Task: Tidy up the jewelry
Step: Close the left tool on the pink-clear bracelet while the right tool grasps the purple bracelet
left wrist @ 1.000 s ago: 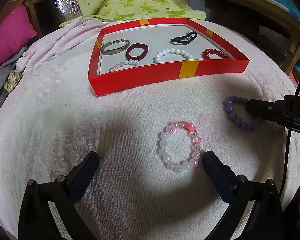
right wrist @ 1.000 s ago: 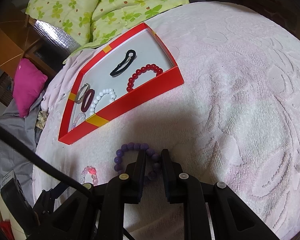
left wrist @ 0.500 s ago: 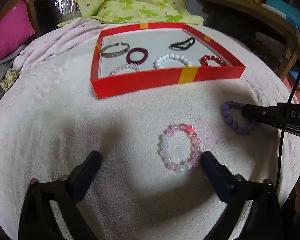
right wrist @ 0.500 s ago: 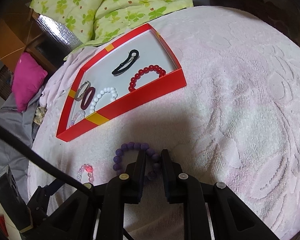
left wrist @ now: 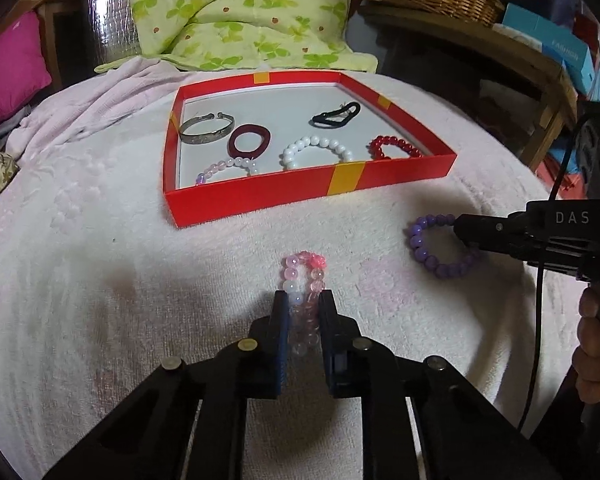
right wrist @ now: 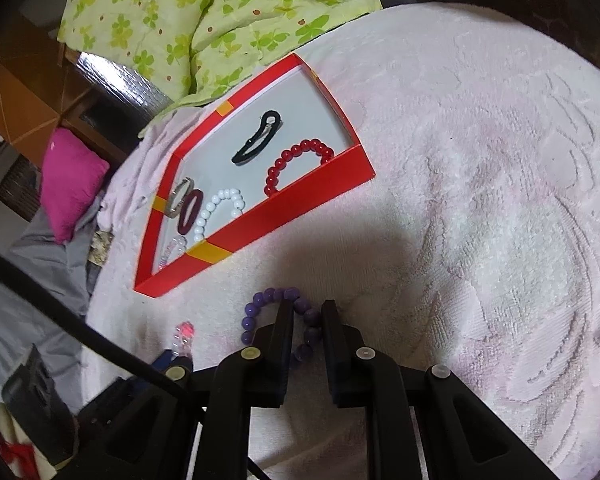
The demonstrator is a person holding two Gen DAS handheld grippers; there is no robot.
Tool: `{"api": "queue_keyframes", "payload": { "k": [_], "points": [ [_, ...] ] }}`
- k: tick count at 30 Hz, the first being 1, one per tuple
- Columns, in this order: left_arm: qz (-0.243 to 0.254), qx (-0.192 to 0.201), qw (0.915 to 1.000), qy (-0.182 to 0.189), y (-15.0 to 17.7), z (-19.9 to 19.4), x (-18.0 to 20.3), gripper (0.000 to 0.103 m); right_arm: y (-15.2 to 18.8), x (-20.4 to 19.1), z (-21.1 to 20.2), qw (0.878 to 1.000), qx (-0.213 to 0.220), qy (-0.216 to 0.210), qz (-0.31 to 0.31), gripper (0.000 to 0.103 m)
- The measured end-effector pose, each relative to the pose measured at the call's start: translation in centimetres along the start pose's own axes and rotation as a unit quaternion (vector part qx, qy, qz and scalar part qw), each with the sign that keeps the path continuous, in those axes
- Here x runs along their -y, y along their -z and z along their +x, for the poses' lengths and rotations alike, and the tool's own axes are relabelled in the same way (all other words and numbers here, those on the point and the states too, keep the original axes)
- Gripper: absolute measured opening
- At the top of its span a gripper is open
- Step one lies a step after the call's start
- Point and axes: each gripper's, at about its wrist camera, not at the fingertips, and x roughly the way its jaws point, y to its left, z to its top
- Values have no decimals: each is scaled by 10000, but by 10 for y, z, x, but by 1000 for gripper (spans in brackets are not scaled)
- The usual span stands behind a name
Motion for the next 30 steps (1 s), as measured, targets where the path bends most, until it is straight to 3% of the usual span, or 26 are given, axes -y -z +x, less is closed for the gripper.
{"api": "queue_keyframes", "payload": {
  "k": [2, 3, 8, 12, 15, 17, 19, 22, 23, 25, 26, 28, 30],
  "points": [
    [4, 39, 10000, 28, 0, -2, -2, 15, -1, 2, -2, 9999, 23, -126, 79, 11],
    [6, 63, 10000, 29, -1, -3, -3, 4, -1, 2, -2, 9998, 39, -170, 92, 11],
    [63, 231, 9997, 40, -5, -15, -5, 4, -3, -1, -7, 9991, 99, -394, 101, 11],
    [-4, 211, 9998, -30, -6, -16, -11, 4, -6, -2, -5, 10000, 72, -39, 51, 14],
    [-95, 109, 9999, -35, -3, -13, -15, 5, -6, -5, -2, 9999, 8, 88, -83, 23],
    [-121, 41, 9999, 28, -3, -11, -14, 15, -4, -9, 2, 9991, -44, 308, -275, 27],
    [-111, 27, 9999, 45, -4, -10, -11, 50, -1, -13, 6, 9979, -80, 473, -445, 28],
    [-68, -34, 10000, 45, -5, -3, -6, 55, 2, -21, 8, 9944, -20, 697, -797, 28],
    [-68, -77, 9999, 66, -5, -1, -6, 55, 3, -26, 10, 9917, -6, 823, -987, 23],
    [-109, -147, 9997, 140, -5, 5, -5, 51, 7, -34, 12, 9856, 47, 1062, -1317, 11],
    [-120, -128, 9997, 189, -5, 6, -4, 47, 9, -37, 13, 9834, 70, 1136, -1414, 11],
    [-28, -88, 9997, 234, -4, 6, 0, 25, 9, -39, 13, 9819, 112, 1179, -1476, 11],
    [25, -88, 9997, 239, -2, 7, 2, 14, 9, -38, 12, 9826, 180, 1154, -1443, 11]
  ]
}}
